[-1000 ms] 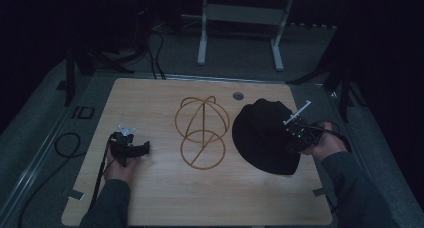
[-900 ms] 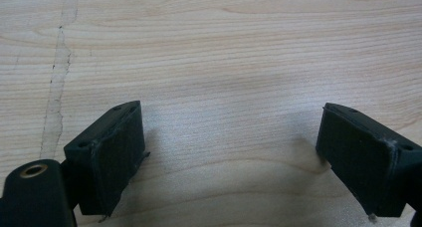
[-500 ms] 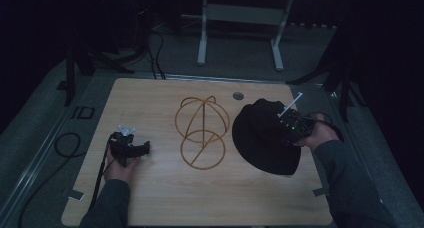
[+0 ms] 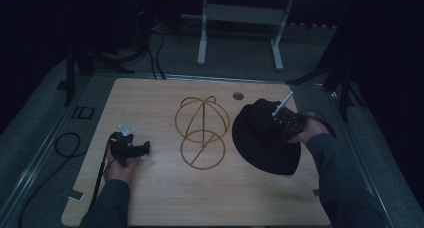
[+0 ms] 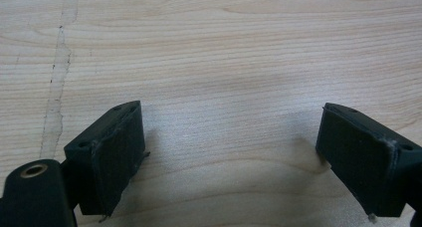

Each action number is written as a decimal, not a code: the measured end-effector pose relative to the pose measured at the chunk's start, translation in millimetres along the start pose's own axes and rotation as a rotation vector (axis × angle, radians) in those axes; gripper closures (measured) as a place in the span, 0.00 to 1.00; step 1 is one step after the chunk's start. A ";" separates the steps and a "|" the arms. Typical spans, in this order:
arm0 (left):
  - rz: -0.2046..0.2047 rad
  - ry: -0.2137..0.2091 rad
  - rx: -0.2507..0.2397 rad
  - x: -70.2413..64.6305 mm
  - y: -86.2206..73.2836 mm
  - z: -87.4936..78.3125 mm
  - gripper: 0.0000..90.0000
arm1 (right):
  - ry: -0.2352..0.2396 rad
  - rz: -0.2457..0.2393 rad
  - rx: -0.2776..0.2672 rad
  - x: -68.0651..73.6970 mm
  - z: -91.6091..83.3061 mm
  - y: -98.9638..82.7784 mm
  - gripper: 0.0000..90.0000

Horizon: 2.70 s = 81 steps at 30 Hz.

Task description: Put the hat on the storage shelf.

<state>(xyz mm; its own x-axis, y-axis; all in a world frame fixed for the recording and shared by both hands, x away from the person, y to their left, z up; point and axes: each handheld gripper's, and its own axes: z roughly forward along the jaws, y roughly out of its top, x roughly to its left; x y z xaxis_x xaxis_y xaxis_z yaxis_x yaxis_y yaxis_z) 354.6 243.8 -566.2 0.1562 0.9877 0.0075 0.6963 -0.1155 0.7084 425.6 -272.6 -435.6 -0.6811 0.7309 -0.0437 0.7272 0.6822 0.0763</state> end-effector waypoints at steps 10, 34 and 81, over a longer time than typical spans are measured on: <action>0.000 0.000 0.000 0.0 0.0 0.0 0.13 | 0.012 0.016 0.065 -4.8 8.9 11.9 0.60; 0.000 0.000 0.000 0.0 0.0 0.0 0.13 | -0.036 -0.009 0.094 -4.7 8.0 21.4 0.96; 0.000 0.000 0.000 0.0 0.0 0.0 0.13 | -0.024 -0.150 -0.028 -6.5 -65.5 12.7 0.97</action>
<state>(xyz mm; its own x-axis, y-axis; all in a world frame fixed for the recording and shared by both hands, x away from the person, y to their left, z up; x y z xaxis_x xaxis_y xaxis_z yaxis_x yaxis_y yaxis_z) 354.7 243.8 -566.2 0.1560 0.9877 0.0077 0.6963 -0.1155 0.7084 433.6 -270.0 -369.1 -0.7793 0.6214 -0.0807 0.6146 0.7831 0.0948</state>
